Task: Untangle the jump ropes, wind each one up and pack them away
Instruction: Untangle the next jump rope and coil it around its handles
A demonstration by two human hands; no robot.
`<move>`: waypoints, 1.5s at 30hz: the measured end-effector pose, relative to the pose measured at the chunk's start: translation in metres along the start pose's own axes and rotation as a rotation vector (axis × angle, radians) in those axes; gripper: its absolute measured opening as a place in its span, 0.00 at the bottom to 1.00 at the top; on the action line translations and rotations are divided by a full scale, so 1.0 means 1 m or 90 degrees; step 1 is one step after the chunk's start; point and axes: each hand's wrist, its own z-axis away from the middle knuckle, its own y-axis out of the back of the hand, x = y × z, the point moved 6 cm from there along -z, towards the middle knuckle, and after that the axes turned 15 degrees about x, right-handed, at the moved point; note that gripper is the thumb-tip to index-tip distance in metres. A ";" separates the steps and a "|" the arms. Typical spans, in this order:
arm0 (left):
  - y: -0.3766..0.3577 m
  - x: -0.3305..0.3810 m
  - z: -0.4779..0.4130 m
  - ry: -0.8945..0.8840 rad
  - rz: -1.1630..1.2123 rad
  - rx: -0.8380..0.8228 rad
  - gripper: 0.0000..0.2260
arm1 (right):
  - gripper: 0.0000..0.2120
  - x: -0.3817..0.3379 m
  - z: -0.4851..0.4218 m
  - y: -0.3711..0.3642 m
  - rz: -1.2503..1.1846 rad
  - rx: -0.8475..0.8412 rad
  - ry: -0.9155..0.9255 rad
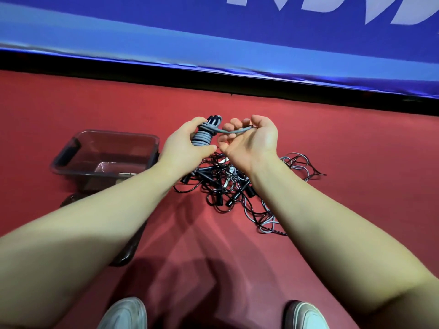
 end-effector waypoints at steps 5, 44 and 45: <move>-0.006 -0.003 0.005 0.024 0.027 0.002 0.26 | 0.11 0.000 -0.009 0.004 0.175 0.039 0.015; -0.034 -0.007 0.032 -0.003 -0.140 -0.243 0.06 | 0.11 -0.006 0.028 -0.019 1.099 -0.551 0.456; -0.035 -0.006 0.032 -0.001 -0.139 -0.242 0.08 | 0.07 -0.006 0.027 -0.018 1.026 -0.528 0.435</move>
